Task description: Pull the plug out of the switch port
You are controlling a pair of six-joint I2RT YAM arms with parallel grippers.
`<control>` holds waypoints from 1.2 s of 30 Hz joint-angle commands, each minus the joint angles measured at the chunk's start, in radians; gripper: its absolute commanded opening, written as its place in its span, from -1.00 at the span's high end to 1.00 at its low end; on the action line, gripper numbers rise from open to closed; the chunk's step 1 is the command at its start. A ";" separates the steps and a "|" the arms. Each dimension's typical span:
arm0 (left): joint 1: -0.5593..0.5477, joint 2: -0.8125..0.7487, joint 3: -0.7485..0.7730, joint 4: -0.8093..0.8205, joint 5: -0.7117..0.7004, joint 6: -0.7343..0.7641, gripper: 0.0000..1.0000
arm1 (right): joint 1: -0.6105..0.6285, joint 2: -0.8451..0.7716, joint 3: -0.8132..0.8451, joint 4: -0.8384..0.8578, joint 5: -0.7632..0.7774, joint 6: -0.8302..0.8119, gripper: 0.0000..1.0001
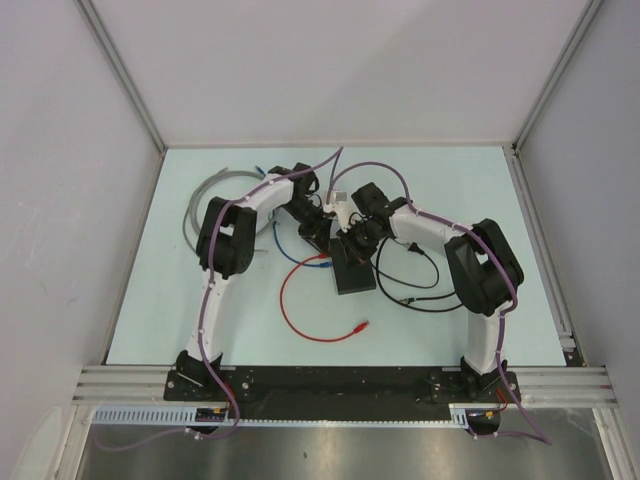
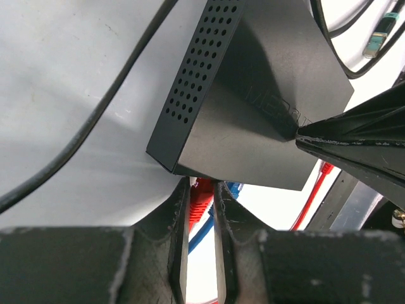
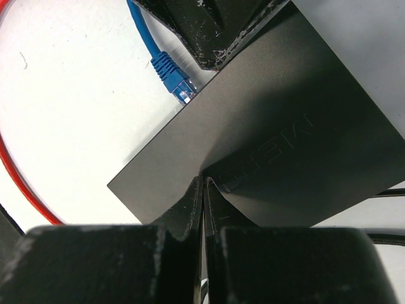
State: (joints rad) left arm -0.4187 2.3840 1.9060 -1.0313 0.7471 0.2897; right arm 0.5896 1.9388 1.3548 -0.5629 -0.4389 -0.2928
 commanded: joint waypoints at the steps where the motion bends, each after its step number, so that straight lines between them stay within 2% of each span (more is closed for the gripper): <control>1: -0.032 0.055 0.007 -0.026 -0.219 0.039 1.00 | 0.012 0.042 -0.045 0.006 0.092 -0.040 0.96; 3: -0.034 0.043 -0.005 -0.018 -0.300 0.026 1.00 | 0.012 0.042 -0.045 0.006 0.091 -0.040 0.96; 10: -0.032 0.015 -0.015 -0.016 -0.426 0.017 1.00 | 0.013 0.042 -0.045 0.004 0.091 -0.042 0.96; 15: -0.022 -0.017 0.008 -0.058 -0.465 0.069 1.00 | 0.013 0.040 -0.045 0.000 0.095 -0.043 0.96; 18: 0.014 -0.048 0.011 -0.087 -0.265 0.135 1.00 | 0.013 0.042 -0.045 0.001 0.094 -0.043 0.96; 19: 0.044 -0.086 0.002 -0.076 -0.100 0.141 1.00 | 0.013 0.042 -0.045 0.003 0.094 -0.043 0.97; 22: 0.093 -0.134 -0.027 -0.044 0.113 0.137 1.00 | 0.013 0.045 -0.045 0.003 0.092 -0.042 0.96; 27: 0.101 -0.091 -0.012 -0.056 0.118 0.095 0.96 | 0.016 0.046 -0.046 0.006 0.092 -0.043 0.96; 28: 0.101 -0.083 -0.013 -0.052 0.118 0.089 0.72 | 0.015 0.045 -0.045 0.003 0.094 -0.043 0.96; 31: 0.101 -0.077 -0.048 -0.020 0.161 0.062 0.37 | 0.016 0.042 -0.045 0.001 0.095 -0.045 0.96; 36: 0.095 -0.034 -0.073 0.000 0.236 0.017 0.27 | 0.016 0.043 -0.045 0.003 0.094 -0.045 0.96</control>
State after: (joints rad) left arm -0.3099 2.3405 1.8400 -1.0573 0.8722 0.3389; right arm 0.5999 1.9381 1.3518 -0.5354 -0.4316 -0.3008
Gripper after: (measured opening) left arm 0.359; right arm 0.020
